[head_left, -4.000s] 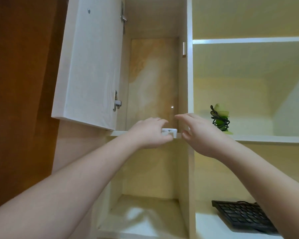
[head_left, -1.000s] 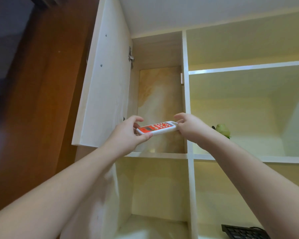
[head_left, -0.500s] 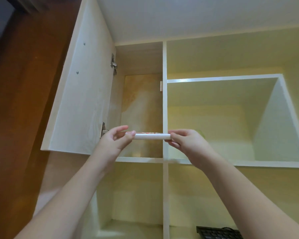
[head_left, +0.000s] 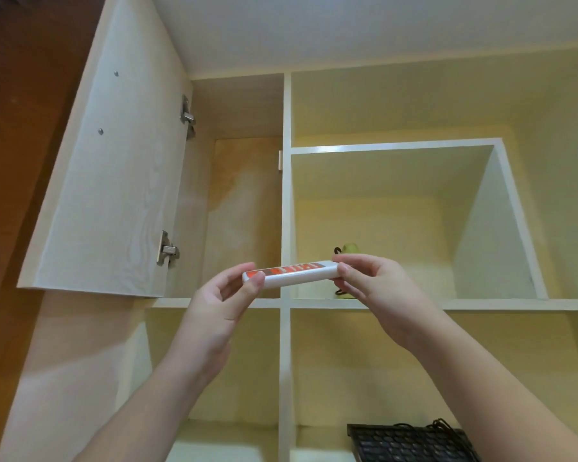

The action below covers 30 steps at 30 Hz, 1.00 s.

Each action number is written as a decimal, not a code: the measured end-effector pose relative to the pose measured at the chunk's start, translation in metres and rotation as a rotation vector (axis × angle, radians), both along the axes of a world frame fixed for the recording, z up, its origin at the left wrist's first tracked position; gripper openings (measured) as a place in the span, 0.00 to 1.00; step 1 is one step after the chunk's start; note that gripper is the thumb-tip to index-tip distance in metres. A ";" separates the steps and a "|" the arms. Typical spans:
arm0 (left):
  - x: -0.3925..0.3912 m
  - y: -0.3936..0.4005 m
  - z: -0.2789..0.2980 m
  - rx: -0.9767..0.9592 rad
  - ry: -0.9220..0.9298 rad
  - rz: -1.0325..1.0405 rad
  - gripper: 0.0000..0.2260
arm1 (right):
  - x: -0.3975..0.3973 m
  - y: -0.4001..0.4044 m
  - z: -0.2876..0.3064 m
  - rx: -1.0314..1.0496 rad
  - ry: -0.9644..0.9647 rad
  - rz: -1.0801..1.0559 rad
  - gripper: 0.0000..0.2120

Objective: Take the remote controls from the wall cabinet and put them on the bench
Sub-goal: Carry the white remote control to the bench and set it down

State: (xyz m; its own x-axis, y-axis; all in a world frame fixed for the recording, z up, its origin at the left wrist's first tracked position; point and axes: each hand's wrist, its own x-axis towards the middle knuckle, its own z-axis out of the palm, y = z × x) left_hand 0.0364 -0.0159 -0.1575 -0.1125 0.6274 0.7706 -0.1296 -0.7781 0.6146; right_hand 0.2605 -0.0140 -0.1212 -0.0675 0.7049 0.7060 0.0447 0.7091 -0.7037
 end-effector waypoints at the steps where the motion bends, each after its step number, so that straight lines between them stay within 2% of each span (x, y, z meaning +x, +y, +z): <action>1: 0.004 0.000 -0.002 -0.002 0.017 -0.014 0.29 | 0.006 -0.001 -0.005 -0.003 0.007 0.003 0.10; 3: 0.009 -0.001 -0.007 -0.015 0.056 -0.032 0.30 | 0.016 -0.005 -0.015 -0.020 0.038 0.021 0.08; 7: 0.011 -0.009 -0.022 -0.047 0.066 -0.107 0.38 | 0.025 -0.016 -0.040 -0.070 0.101 0.055 0.08; 11: 0.007 -0.022 -0.037 -0.099 0.062 -0.217 0.30 | 0.023 -0.036 -0.065 -0.044 0.028 -0.021 0.14; 15: -0.008 -0.036 -0.052 -0.146 0.087 -0.303 0.41 | 0.014 -0.065 -0.083 -0.060 -0.031 -0.097 0.18; 18: -0.020 -0.044 -0.061 -0.197 0.082 -0.362 0.42 | 0.005 -0.083 -0.093 -0.117 -0.035 -0.107 0.22; 23: -0.029 -0.053 -0.076 -0.270 0.063 -0.445 0.37 | -0.006 -0.109 -0.106 -0.236 0.007 -0.108 0.18; 30: -0.020 -0.060 -0.098 -0.359 0.072 -0.593 0.30 | -0.005 -0.146 -0.127 -0.295 0.114 -0.165 0.22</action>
State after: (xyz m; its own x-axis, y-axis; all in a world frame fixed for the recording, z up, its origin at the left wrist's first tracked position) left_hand 0.0167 -0.0762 -0.2556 0.3712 0.7844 0.4969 -0.4194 -0.3359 0.8434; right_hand 0.2558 -0.1605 -0.2487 0.1317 0.8744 0.4670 0.0515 0.4645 -0.8841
